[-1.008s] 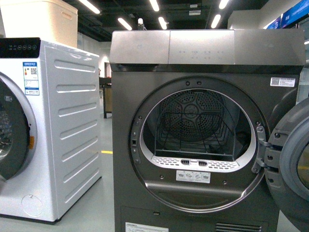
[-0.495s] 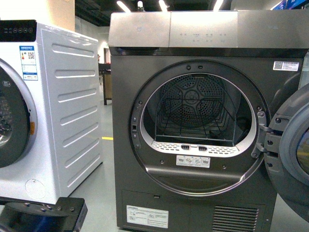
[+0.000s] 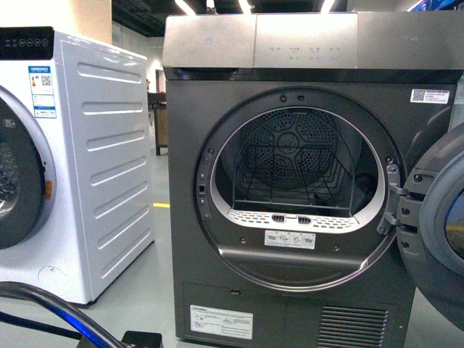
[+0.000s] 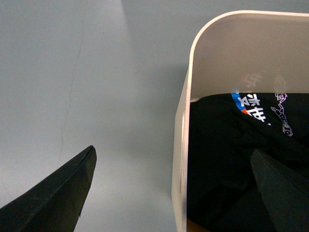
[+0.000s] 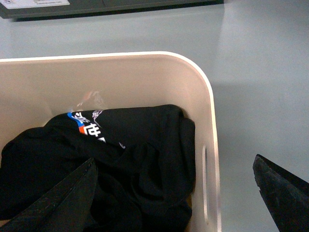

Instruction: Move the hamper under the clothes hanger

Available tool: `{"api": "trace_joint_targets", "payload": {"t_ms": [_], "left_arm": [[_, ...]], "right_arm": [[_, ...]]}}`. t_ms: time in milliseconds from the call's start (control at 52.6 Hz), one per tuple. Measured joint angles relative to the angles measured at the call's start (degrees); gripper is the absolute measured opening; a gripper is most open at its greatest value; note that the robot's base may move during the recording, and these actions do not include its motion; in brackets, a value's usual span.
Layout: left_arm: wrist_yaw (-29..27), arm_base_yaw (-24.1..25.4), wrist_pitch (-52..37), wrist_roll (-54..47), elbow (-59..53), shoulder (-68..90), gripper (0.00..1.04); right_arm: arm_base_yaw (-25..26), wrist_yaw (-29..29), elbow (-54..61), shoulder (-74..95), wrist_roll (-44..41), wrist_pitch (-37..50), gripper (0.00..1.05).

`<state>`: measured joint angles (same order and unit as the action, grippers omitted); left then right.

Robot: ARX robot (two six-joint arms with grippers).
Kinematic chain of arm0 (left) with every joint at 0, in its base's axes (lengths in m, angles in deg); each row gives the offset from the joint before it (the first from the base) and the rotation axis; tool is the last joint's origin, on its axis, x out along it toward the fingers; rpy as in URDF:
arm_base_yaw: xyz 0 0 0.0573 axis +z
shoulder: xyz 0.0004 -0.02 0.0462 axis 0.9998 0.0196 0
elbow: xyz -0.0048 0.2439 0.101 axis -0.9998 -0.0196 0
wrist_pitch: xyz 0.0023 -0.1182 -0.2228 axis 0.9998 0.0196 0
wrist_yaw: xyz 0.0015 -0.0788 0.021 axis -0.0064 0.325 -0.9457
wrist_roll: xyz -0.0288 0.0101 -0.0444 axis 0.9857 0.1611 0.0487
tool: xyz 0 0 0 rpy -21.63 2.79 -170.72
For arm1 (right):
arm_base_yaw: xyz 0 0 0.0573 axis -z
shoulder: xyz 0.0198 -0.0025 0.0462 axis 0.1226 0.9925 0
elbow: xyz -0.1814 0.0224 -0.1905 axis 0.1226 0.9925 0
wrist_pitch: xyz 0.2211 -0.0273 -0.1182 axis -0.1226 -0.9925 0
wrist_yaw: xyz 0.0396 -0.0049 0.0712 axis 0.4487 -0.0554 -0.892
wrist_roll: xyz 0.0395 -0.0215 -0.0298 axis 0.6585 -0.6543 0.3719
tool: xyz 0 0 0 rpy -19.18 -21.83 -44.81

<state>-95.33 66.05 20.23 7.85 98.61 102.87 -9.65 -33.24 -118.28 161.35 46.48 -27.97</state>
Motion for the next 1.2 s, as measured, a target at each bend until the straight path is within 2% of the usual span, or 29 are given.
{"api": "trace_joint_targets", "payload": {"t_ms": [837,1199], "left_arm": [[0.55,-0.52,0.68,2.99,2.71,6.64,0.98],[1.60,-0.96,0.20,3.02,3.43,8.15,0.98]], "right_arm": [[-4.22,1.31,-2.10,8.31,2.64,3.56,0.97],[-4.07,3.52,-3.10,10.40,2.73,3.74,0.97]]}}
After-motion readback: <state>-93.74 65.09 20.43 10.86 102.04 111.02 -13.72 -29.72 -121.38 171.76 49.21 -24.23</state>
